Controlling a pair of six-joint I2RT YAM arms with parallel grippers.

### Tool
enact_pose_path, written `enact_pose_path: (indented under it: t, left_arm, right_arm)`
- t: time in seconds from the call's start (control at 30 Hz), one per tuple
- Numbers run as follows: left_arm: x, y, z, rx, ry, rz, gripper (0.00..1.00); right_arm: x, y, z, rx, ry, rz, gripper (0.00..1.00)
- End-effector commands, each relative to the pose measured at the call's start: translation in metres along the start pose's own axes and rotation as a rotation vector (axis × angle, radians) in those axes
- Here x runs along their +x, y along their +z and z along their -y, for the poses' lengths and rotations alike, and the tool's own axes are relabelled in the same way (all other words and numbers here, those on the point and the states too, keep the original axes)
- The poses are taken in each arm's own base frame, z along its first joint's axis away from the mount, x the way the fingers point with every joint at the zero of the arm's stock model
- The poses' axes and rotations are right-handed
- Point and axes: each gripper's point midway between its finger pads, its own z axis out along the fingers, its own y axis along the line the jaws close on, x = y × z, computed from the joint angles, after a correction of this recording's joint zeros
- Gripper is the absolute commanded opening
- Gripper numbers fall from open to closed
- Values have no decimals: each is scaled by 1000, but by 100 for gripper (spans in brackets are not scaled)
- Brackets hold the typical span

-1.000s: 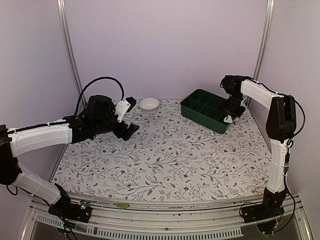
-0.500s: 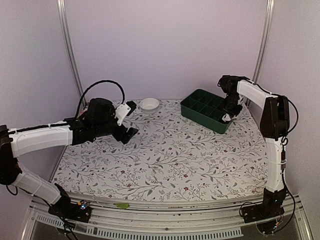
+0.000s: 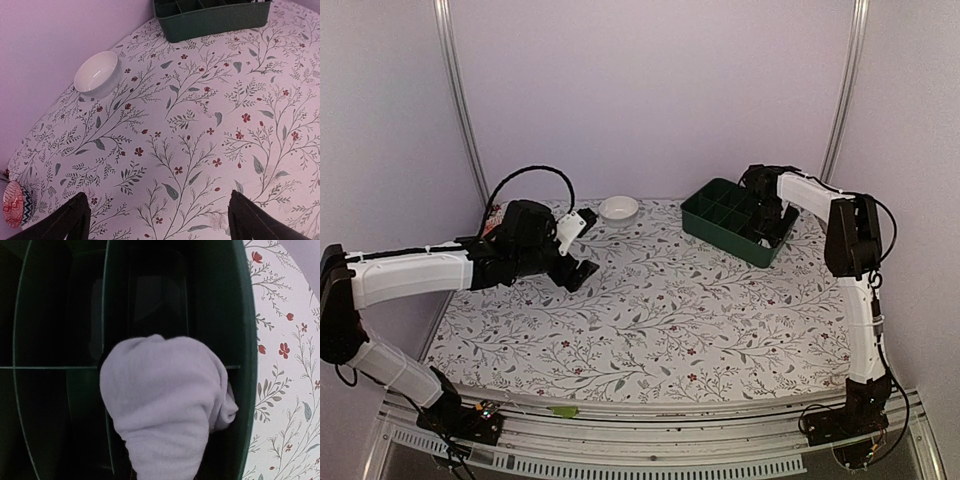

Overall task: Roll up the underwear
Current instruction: Place the underwear in the storage box.

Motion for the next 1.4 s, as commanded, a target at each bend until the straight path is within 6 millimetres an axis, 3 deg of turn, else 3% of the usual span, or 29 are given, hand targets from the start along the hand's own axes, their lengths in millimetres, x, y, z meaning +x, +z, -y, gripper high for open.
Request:
enact_pose_path:
  t: [0.0,0.13,0.4,0.47,0.57,0.63,0.8,0.93,1.37]
  left_arm:
    - [-5,3,-1,0,0,14,96]
    - [-6,4,1,1,2,14,96]
    - [-7,6,2,-2,-1,8,96]
    - [-7,6,2,-4,1,8,96]
    - [-8,7,4,1,3,9,96]
    - [-8,7,6,5,7,7,96]
    - [-10,8,11,14,17,9,96]
    - [-11,9,13,18,23,11,96]
    - [-15,8,16,22,35,23,96]
  right_arm:
    - [32,29,-1,18,-52,-115,0]
    - [36,38,-5,-23,-35,-168,0]
    - [46,57,15,8,-12,-249,0]
    - [49,58,21,19,-11,-265,11]
    - [45,52,25,12,1,-259,27]
    - [40,45,23,-7,7,-242,31]
    - [28,32,22,-24,12,-202,38]
    - [16,11,22,-49,20,-165,42]
    - [7,-6,21,-76,43,-141,59]
